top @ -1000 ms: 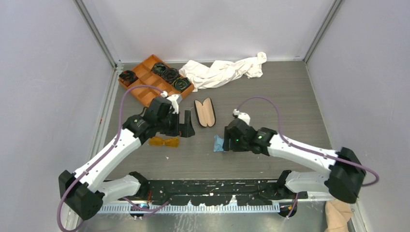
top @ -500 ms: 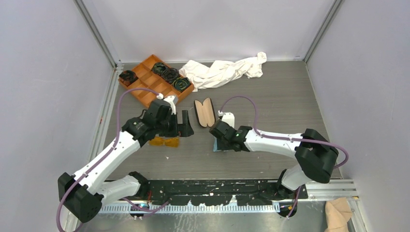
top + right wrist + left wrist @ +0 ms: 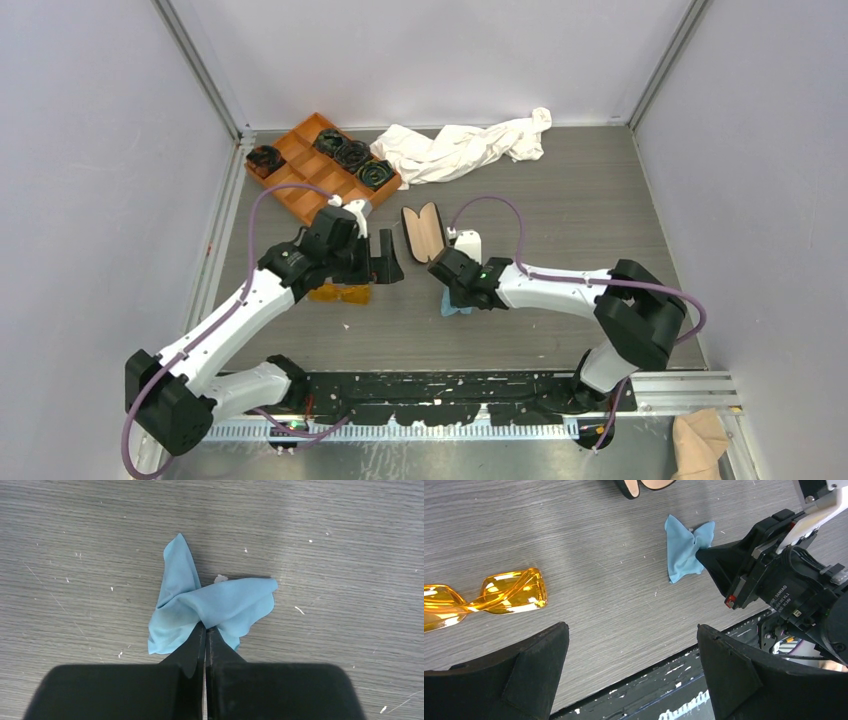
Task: Organize the sunglasses
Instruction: Pick up the glasses cleaning cloth from the center of the board, then place the glasses cleaning cloth at the center of the board, then fold the glasses cleaning cloth at the center of the board.
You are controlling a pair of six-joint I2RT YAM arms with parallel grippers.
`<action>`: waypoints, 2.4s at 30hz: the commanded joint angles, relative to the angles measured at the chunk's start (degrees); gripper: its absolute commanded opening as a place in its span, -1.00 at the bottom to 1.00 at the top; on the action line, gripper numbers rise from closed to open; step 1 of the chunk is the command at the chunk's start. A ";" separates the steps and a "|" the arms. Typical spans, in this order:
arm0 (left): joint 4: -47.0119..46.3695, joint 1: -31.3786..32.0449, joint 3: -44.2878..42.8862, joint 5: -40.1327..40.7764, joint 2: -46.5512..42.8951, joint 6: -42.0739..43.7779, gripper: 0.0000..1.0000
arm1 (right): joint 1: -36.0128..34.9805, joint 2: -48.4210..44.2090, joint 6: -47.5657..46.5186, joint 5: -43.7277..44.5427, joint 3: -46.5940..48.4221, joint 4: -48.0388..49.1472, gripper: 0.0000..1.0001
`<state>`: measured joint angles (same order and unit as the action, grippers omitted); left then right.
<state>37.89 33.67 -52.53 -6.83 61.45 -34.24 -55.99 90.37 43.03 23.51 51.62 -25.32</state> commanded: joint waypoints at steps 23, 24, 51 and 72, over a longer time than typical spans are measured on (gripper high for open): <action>-1.82 1.41 -10.16 -1.61 13.26 4.42 1.00 | 22.65 -24.25 -2.79 -8.24 9.11 -15.96 -0.99; -1.18 1.48 -10.50 -1.61 13.45 4.99 1.00 | 22.53 -25.05 -0.33 -8.87 5.78 -16.15 -0.99; -9.40 17.31 -19.93 0.51 38.81 -5.78 0.41 | 27.96 -38.84 13.36 -14.98 -17.24 -8.20 0.10; -15.17 17.66 -14.04 -1.62 39.09 -13.03 0.33 | 30.25 -23.87 11.81 -19.84 -22.58 4.85 -0.46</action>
<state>25.04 51.24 -66.61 -9.50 102.65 -46.48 -26.02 65.30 55.75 3.81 28.36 -24.47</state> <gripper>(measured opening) 0.674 0.320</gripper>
